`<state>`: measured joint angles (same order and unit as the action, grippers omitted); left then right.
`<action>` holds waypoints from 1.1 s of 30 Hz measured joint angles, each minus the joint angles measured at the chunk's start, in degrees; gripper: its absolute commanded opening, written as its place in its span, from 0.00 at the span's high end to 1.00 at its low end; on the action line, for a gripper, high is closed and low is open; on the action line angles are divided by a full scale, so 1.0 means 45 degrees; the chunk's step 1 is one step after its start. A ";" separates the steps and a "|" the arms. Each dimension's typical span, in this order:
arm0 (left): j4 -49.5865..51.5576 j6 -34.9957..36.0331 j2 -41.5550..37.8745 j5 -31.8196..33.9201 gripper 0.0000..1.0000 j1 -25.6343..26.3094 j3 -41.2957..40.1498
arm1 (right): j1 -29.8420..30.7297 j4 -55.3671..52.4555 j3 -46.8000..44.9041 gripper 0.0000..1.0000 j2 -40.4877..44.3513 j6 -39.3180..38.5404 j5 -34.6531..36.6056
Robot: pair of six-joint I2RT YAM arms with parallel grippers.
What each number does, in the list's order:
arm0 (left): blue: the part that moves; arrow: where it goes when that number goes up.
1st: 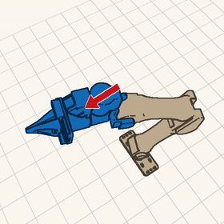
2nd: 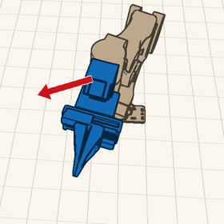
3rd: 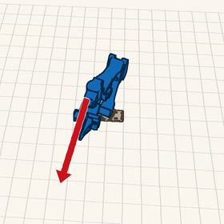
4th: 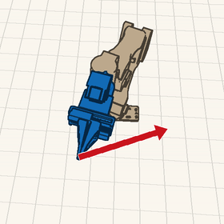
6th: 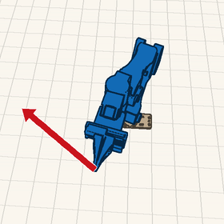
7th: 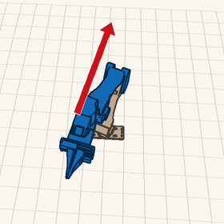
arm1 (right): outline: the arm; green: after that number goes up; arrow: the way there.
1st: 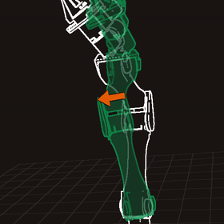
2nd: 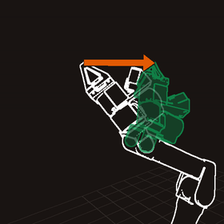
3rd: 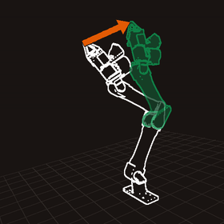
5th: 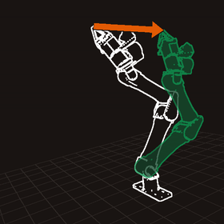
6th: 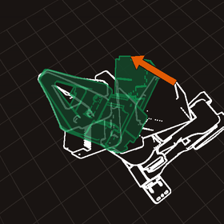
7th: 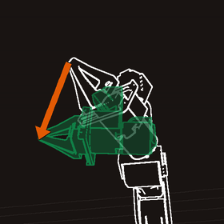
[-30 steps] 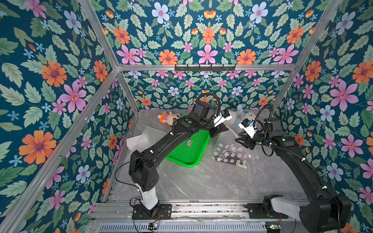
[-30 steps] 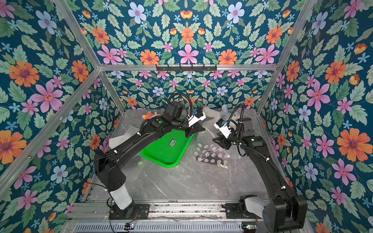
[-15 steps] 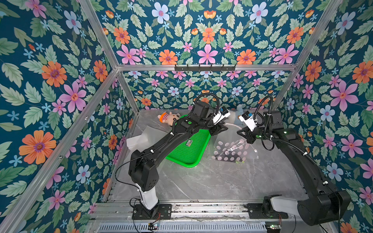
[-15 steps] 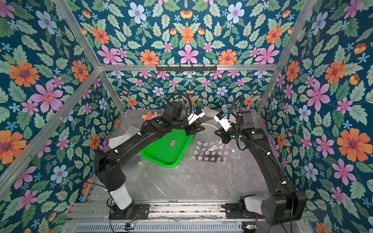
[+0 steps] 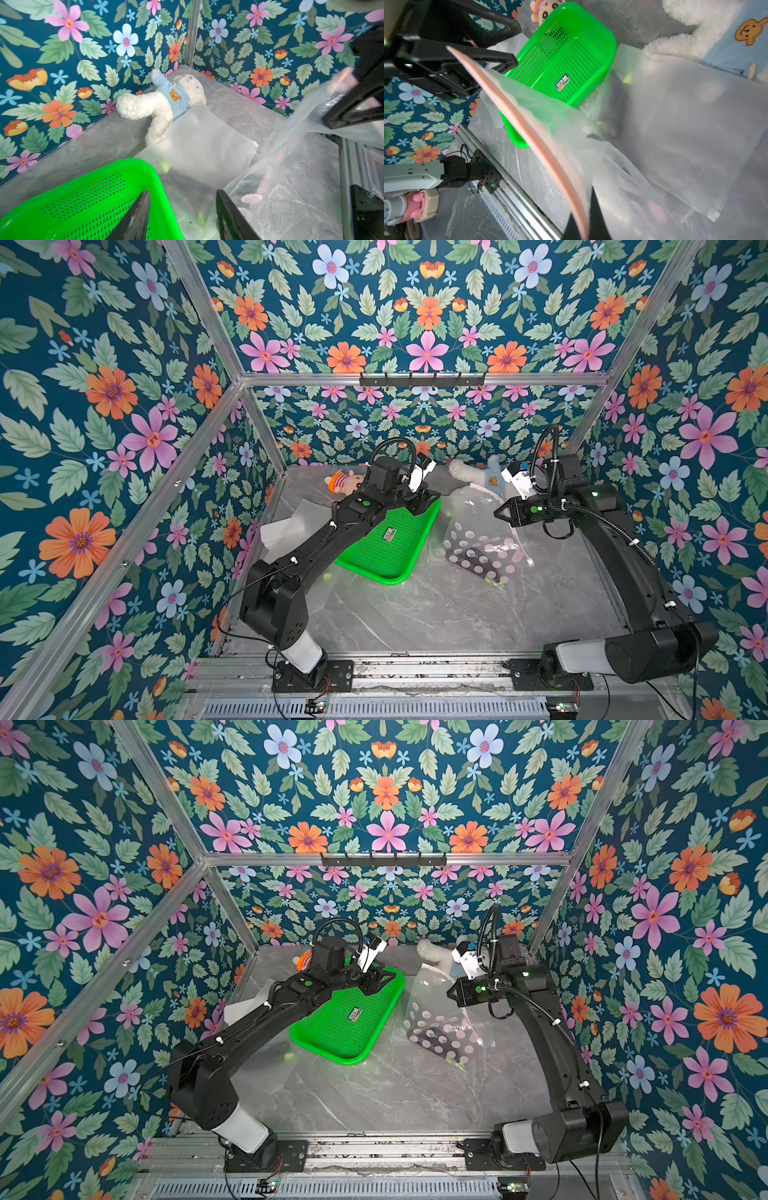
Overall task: Place the eggplant in a zip-top bag and seal the zipper
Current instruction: Place the zipper food storage bag at the center of the board.
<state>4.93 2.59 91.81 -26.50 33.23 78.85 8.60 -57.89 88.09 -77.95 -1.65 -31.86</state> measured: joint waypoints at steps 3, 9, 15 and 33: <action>-0.0627 -0.0656 -0.0461 0.0219 0.39 -0.0432 -0.0855 | 0.0248 0.0092 0.0364 1.00 0.0146 0.1083 -0.0209; -0.1379 -0.1583 -0.1151 0.0559 0.37 -0.1039 -0.1904 | 0.0369 0.0792 0.0384 1.00 0.0418 0.3410 -0.0476; -0.1569 -0.2195 -0.1540 0.0612 0.37 -0.1341 -0.2399 | -0.0466 0.1991 -0.1768 1.00 0.1511 0.5464 -0.0699; -0.1812 -0.2914 -0.1481 0.0918 0.37 -0.2142 -0.3274 | -0.4367 0.5265 -0.8903 0.74 0.2871 0.5615 0.2613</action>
<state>-3.22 -10.52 85.14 -22.37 23.59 64.12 -11.05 -34.20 48.03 -65.04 23.62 -20.10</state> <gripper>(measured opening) 0.629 0.087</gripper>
